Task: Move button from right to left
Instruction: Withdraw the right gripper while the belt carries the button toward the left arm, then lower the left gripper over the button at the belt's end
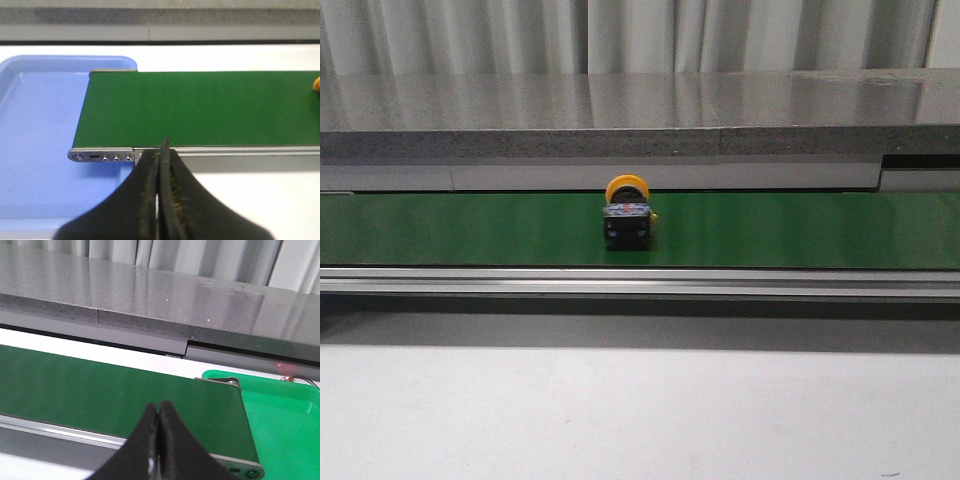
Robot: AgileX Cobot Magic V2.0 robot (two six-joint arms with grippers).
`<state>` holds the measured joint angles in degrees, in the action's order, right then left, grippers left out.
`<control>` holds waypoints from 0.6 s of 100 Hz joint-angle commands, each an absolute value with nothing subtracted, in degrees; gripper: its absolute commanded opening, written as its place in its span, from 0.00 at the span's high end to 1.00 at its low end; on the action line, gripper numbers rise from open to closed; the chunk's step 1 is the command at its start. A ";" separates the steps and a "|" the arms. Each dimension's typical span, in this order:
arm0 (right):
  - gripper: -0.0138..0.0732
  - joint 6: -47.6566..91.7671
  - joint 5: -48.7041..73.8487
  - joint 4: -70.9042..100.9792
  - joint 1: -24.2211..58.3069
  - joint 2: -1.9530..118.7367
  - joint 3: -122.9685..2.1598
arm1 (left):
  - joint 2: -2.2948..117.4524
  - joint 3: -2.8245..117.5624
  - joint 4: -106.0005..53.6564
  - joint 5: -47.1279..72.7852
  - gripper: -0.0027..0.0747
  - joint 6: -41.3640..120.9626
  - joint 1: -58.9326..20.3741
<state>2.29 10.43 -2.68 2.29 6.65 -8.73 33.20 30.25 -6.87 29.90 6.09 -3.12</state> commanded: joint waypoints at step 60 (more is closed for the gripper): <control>0.92 2.33 5.35 -3.20 2.47 7.28 -10.32 | 65.49 52.53 -11.20 33.22 0.13 5.74 -5.09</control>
